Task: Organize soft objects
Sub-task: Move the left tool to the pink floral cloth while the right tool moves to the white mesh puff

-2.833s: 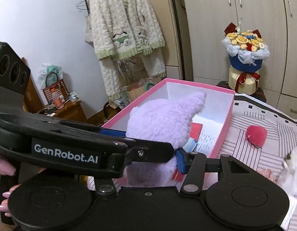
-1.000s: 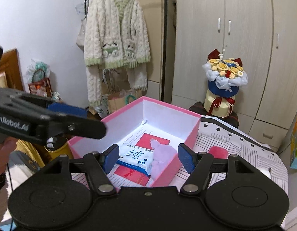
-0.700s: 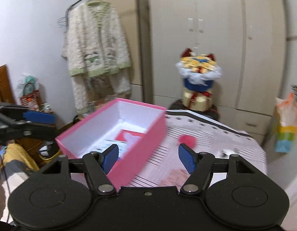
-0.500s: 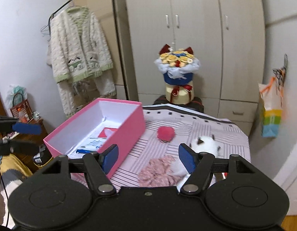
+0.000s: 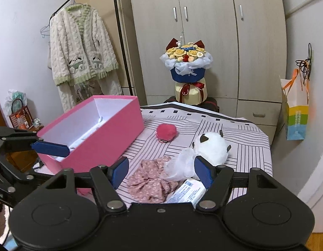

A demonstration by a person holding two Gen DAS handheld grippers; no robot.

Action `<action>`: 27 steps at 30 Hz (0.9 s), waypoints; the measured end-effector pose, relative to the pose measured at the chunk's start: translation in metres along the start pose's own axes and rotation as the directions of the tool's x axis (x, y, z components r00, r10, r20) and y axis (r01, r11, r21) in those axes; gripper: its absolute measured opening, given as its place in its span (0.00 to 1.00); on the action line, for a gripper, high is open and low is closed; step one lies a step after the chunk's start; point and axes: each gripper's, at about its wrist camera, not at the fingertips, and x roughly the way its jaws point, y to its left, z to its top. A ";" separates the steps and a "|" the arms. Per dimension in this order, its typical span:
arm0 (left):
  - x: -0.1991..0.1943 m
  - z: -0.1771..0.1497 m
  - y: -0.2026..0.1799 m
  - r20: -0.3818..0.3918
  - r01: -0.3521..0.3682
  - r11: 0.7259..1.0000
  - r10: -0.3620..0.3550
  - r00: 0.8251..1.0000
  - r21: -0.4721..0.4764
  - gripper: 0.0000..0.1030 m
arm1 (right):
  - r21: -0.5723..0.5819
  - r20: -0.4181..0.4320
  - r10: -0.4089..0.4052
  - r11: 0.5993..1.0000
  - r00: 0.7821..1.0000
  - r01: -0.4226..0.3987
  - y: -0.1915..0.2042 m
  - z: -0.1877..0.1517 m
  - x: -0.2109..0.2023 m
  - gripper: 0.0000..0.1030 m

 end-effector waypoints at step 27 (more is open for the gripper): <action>0.170 -0.031 0.007 -0.009 -0.200 0.979 0.200 0.980 -0.020 0.89 | -0.010 -0.067 0.018 1.000 0.998 -0.018 -0.047 -0.025 0.123 0.62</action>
